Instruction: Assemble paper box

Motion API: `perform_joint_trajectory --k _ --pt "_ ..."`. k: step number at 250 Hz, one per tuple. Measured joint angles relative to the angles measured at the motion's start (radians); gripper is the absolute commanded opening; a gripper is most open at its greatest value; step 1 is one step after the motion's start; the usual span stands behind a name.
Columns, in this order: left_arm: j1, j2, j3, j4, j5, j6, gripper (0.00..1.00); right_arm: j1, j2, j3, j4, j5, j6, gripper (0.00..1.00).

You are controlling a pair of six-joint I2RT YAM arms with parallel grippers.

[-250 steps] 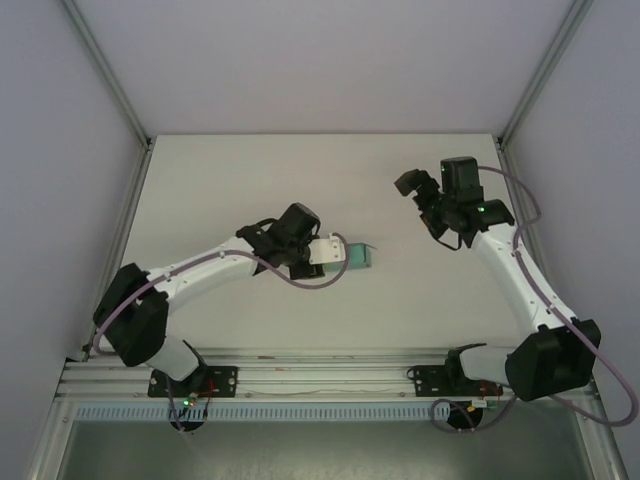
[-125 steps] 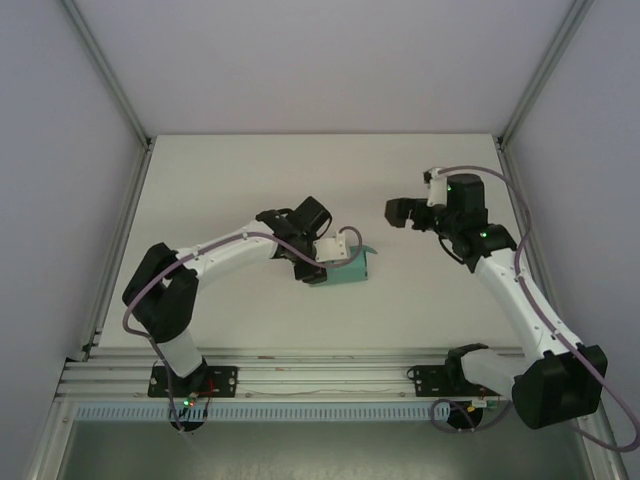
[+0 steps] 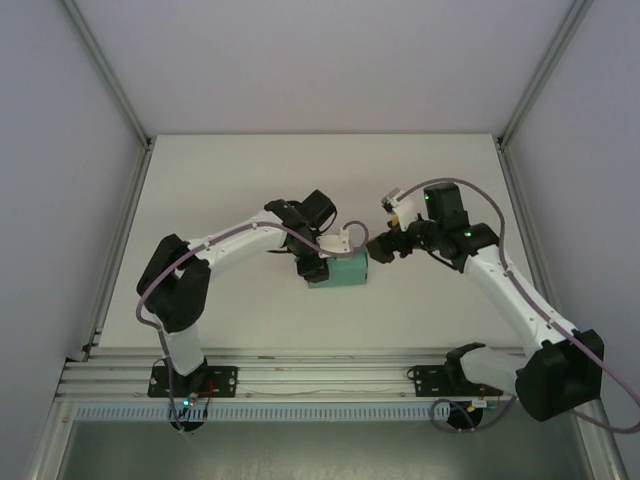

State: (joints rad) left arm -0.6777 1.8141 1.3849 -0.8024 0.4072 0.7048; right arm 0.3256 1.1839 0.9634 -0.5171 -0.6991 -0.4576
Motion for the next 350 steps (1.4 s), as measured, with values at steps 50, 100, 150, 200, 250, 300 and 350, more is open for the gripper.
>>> perform_joint_trajectory --k 50,100,150,200,250,300,350 --pt "0.006 0.032 0.041 -0.025 0.002 0.0 0.52 0.003 0.088 0.0 -0.017 0.022 -0.022 0.67" --pt "0.011 0.039 0.051 -0.031 0.005 0.0 0.52 0.003 0.126 0.0 -0.029 0.019 -0.035 0.58" --pt "0.011 0.04 0.053 -0.035 0.005 0.0 0.52 0.003 0.169 0.0 -0.028 0.018 -0.031 0.37" --pt "0.011 0.042 0.056 -0.039 0.005 -0.001 0.52 0.006 0.241 0.014 -0.049 -0.005 -0.024 0.26" --pt "0.011 0.049 0.067 -0.049 0.005 -0.001 0.52 0.008 0.261 0.04 -0.051 -0.008 -0.01 0.34" --pt "0.011 0.049 0.068 -0.05 0.006 -0.005 0.51 0.008 0.261 0.049 -0.051 -0.005 -0.004 0.3" --pt "0.011 0.049 0.068 -0.05 0.006 -0.008 0.51 0.009 0.261 0.068 -0.053 -0.005 -0.008 0.23"
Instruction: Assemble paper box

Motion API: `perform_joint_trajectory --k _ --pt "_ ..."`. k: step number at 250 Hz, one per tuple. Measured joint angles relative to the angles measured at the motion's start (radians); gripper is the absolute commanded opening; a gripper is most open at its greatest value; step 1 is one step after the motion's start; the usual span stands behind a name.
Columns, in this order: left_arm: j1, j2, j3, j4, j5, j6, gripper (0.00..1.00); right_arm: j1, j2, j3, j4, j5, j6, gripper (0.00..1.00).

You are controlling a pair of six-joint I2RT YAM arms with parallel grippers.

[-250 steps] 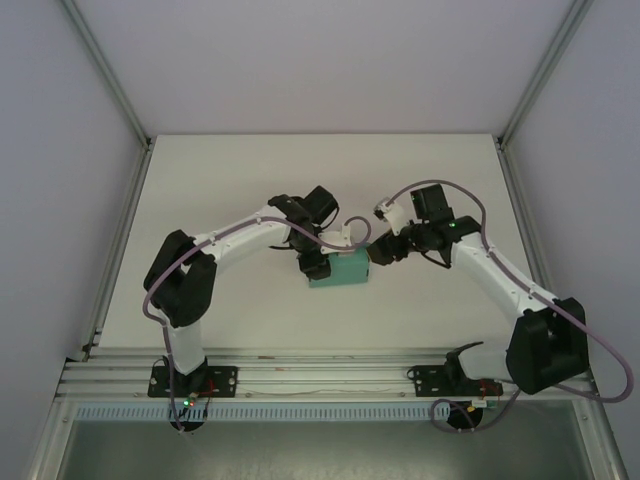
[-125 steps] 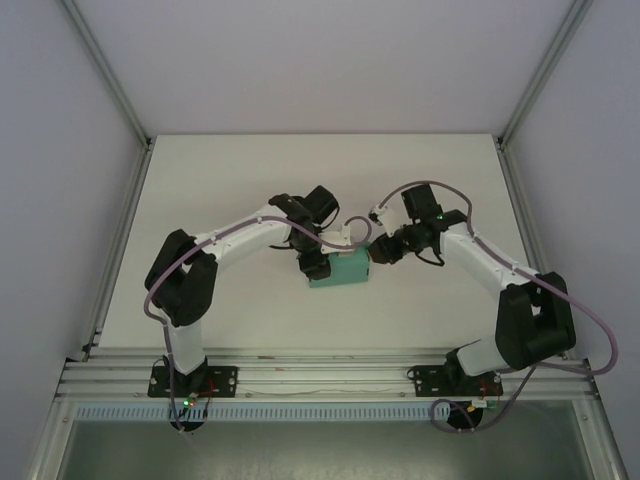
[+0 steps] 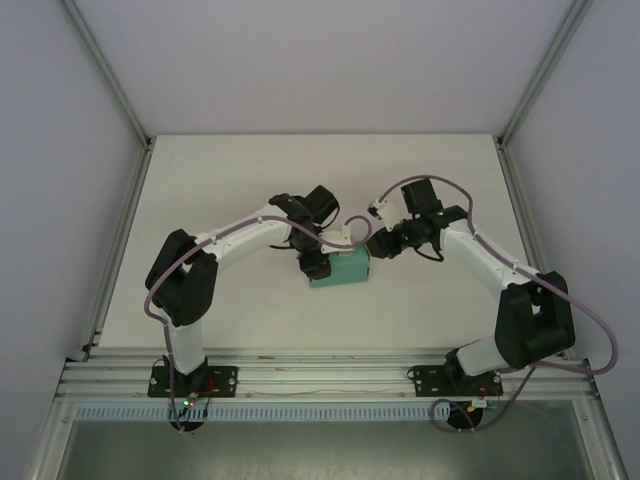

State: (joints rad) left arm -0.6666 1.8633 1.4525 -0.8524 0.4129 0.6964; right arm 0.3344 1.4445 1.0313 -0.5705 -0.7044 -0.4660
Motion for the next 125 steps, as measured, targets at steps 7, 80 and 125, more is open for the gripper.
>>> perform_joint_trajectory --k 7,80,125 --pt "0.0 0.0 0.0 0.0 0.0 0.0 0.51 0.001 0.0 0.0 -0.002 0.0 -0.001 0.2" --pt "-0.001 0.001 0.002 -0.001 0.003 -0.016 0.51 0.013 -0.01 0.005 -0.013 -0.015 0.071 0.0" --pt "-0.001 0.002 0.006 -0.011 0.003 -0.019 0.52 0.064 -0.077 -0.031 0.027 0.061 0.239 0.0"
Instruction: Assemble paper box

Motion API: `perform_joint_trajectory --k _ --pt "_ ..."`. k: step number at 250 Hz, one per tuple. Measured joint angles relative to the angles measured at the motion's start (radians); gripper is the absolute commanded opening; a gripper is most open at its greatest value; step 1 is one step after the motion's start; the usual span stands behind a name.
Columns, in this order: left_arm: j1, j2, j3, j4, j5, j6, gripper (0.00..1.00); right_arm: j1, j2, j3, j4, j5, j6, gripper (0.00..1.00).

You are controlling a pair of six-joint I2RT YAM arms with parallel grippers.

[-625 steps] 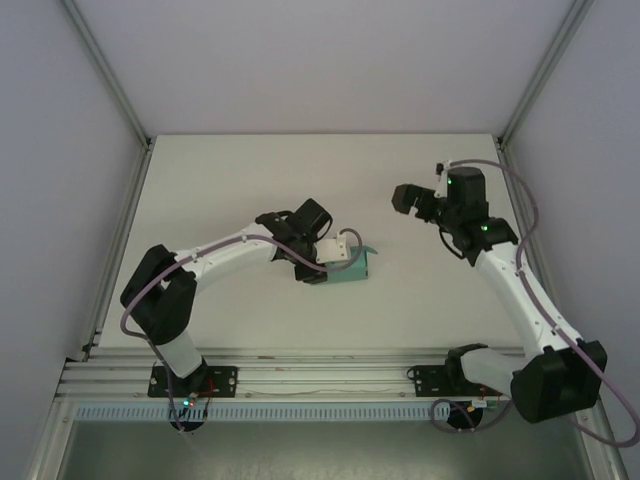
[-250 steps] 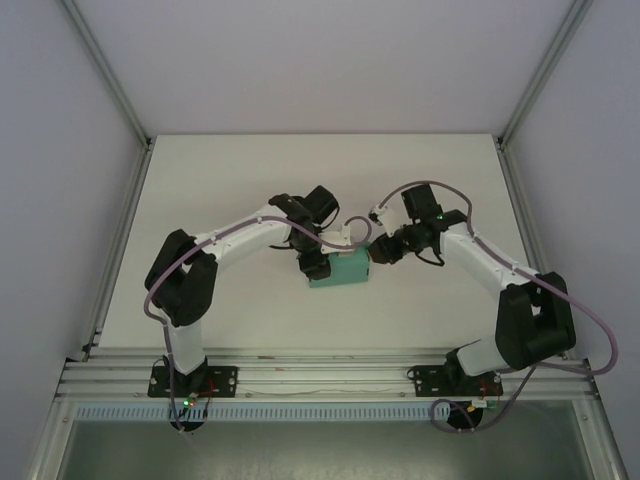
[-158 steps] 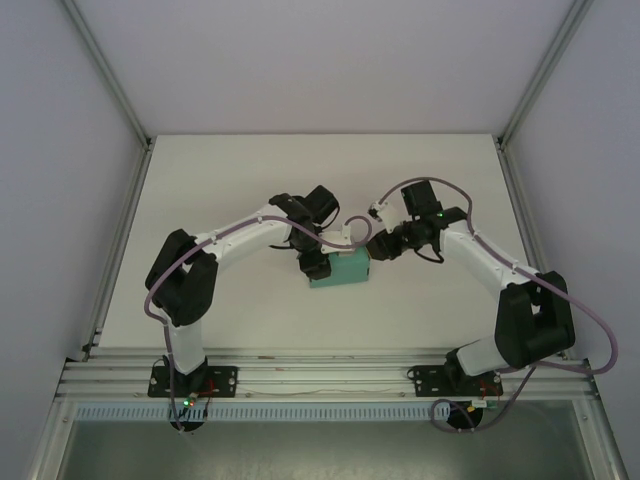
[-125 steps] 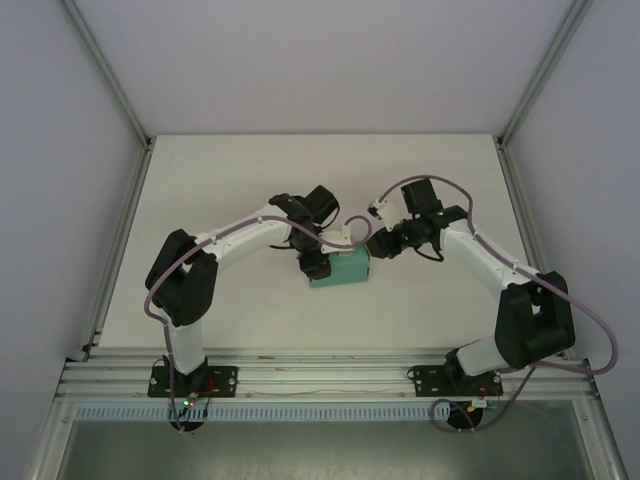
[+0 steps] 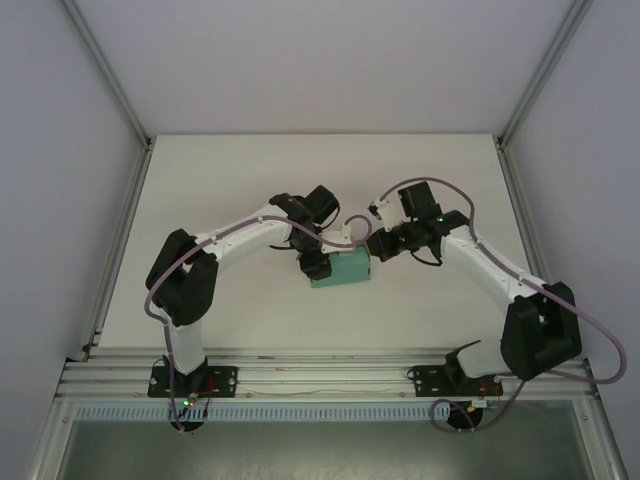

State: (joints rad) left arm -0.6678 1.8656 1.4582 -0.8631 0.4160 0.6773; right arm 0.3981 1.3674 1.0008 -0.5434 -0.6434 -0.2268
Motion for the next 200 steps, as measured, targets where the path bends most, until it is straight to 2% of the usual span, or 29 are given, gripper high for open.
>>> perform_joint_trajectory --k 46,77,116,200 --pt "-0.001 0.016 0.018 -0.01 -0.003 -0.007 0.52 0.039 -0.019 -0.009 0.024 0.097 0.209 0.0" --pt "-0.005 0.021 0.025 -0.008 -0.006 -0.019 0.52 0.069 -0.02 -0.015 0.045 0.176 0.285 0.0" --pt "-0.005 0.022 0.025 -0.005 -0.008 -0.026 0.53 0.09 -0.062 -0.11 0.157 0.232 0.316 0.01" --pt "-0.006 0.023 0.023 0.011 -0.007 -0.053 0.57 0.106 -0.156 -0.371 0.551 0.278 0.292 0.02"
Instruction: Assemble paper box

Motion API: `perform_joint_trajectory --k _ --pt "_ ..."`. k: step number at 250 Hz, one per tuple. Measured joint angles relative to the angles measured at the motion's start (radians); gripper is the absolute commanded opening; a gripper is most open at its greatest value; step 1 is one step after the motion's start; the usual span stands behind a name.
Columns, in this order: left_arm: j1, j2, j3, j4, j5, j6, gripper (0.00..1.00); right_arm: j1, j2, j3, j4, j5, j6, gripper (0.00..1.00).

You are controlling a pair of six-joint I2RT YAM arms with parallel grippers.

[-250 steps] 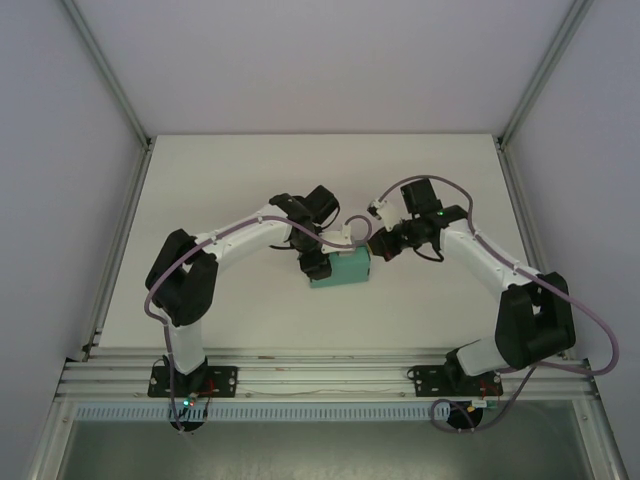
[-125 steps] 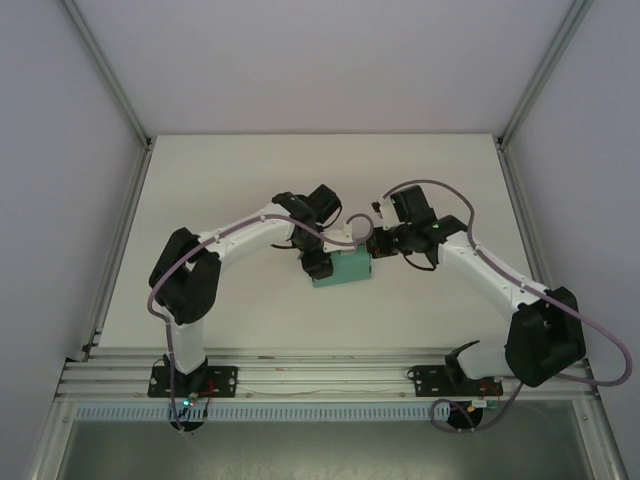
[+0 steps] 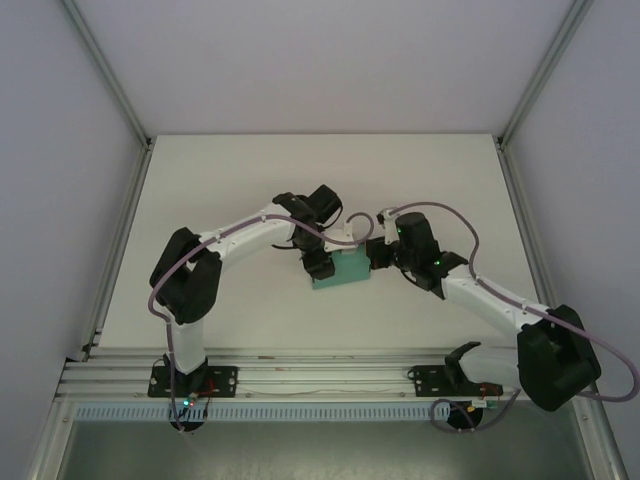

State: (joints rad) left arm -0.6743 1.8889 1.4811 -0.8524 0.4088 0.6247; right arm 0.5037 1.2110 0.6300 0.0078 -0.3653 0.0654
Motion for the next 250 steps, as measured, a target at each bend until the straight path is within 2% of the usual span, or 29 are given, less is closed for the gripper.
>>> perform_joint_trajectory --k 39,70,78,86,90,155,185,207,229,250 --pt "0.0 0.005 -0.003 0.01 0.0 -0.01 0.62 0.018 -0.027 -0.062 0.09 0.032 -0.009 0.01" --pt "0.0 0.004 -0.003 0.02 -0.001 -0.027 0.73 0.024 -0.042 -0.068 0.084 0.045 -0.011 0.01" --pt "0.0 0.004 -0.003 0.025 -0.001 -0.031 0.79 0.024 -0.044 -0.068 0.08 0.048 -0.011 0.0" --pt "0.0 0.002 -0.004 0.031 -0.002 -0.037 0.97 0.025 -0.048 -0.068 0.074 0.052 -0.01 0.0" --pt "0.0 0.001 -0.004 0.035 -0.004 -0.032 1.0 0.026 -0.05 -0.068 0.071 0.053 -0.01 0.0" --pt "0.0 -0.113 -0.065 0.131 -0.042 -0.114 1.0 0.072 -0.056 -0.053 0.029 0.122 0.002 0.0" --pt "-0.002 -0.23 -0.15 0.199 -0.109 -0.207 1.0 0.12 -0.054 -0.026 -0.02 0.193 0.014 0.0" --pt "-0.006 -0.325 -0.231 0.246 -0.197 -0.313 1.0 0.15 -0.054 -0.008 -0.057 0.241 0.02 0.0" --pt "-0.006 -0.41 -0.317 0.277 -0.27 -0.423 0.89 0.167 -0.054 0.005 -0.087 0.275 0.029 0.0" --pt "-0.006 -0.489 -0.408 0.306 -0.29 -0.518 0.79 0.176 -0.054 0.013 -0.108 0.3 0.04 0.0"
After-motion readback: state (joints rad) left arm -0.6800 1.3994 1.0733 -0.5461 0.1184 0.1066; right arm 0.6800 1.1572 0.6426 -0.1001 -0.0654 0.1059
